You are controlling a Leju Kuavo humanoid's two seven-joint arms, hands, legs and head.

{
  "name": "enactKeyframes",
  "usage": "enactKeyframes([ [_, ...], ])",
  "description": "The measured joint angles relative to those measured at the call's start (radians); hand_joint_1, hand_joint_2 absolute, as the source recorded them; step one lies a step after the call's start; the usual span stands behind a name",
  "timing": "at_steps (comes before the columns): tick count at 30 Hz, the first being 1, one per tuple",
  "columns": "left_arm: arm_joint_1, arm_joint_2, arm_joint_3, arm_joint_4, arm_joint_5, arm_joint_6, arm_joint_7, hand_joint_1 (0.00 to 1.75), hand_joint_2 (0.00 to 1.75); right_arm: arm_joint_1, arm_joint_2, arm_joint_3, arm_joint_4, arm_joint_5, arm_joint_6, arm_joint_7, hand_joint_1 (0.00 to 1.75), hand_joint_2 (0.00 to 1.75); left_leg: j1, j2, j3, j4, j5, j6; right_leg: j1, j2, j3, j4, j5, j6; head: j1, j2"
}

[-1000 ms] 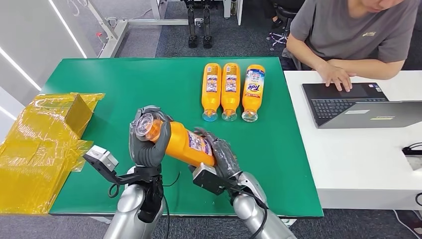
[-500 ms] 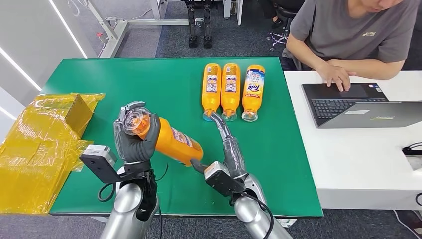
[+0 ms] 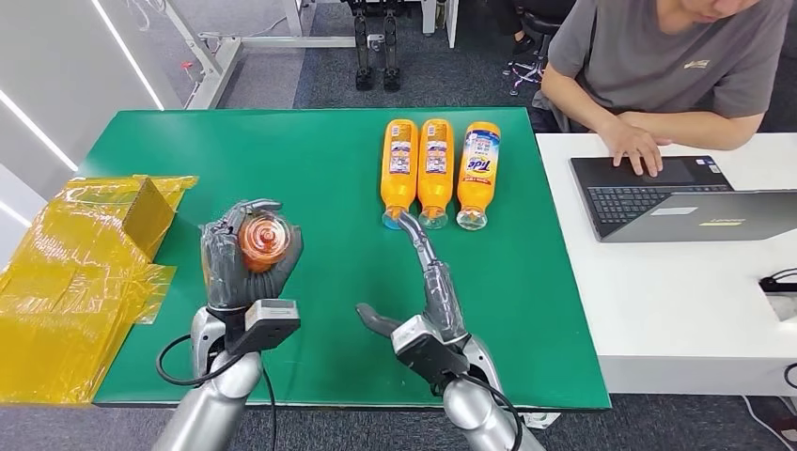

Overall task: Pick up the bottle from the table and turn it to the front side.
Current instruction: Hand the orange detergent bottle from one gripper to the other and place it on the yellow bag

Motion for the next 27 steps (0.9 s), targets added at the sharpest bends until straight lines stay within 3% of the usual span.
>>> enactKeyframes([
  [7, -0.039, 0.04, 0.154, 0.115, -0.256, 0.001, -0.021, 1.75, 1.75, 0.026, 0.0, 0.0, -0.022, -0.004, -0.001, -0.007, 0.0, 1.75, 0.0, 0.001, 0.0, 0.0, 0.001, -0.001, 0.0, 0.001, 0.0, 0.001, 0.0, 0.0, 0.0, 0.0],
  [11, -0.046, 0.068, 0.259, 0.125, -0.514, 0.002, 0.028, 1.75, 1.75, 0.032, 0.0, -0.001, -0.035, -0.004, 0.007, -0.01, 0.0, 1.75, 0.0, 0.001, 0.0, 0.0, 0.001, -0.001, 0.0, 0.002, -0.001, 0.001, 0.0, -0.001, 0.0, 0.0],
  [14, -0.05, 0.091, 0.299, 0.127, -0.613, 0.002, 0.08, 1.75, 1.75, 0.036, 0.0, -0.001, -0.042, -0.004, 0.009, -0.01, 0.0, 1.75, 0.0, 0.001, 0.0, 0.0, 0.001, -0.001, 0.0, 0.001, -0.001, 0.001, 0.0, -0.001, 0.0, 0.0],
  [20, -0.09, 0.186, 0.268, 0.202, -0.828, -0.001, 0.308, 1.75, 1.75, 0.047, 0.0, -0.004, -0.064, 0.003, 0.038, -0.008, 0.0, 1.75, 0.0, 0.003, 0.0, 0.0, 0.001, -0.001, 0.0, 0.003, -0.002, 0.001, 0.0, -0.001, 0.0, 0.0],
  [27, -0.206, 0.304, 0.148, 0.423, -0.841, -0.043, 0.344, 1.75, 1.75, 0.058, 0.0, -0.017, -0.083, 0.017, 0.066, -0.001, 0.0, 1.75, 0.0, 0.004, 0.0, 0.0, 0.002, -0.002, 0.0, 0.003, -0.002, 0.001, 0.001, -0.002, 0.0, 0.0],
])
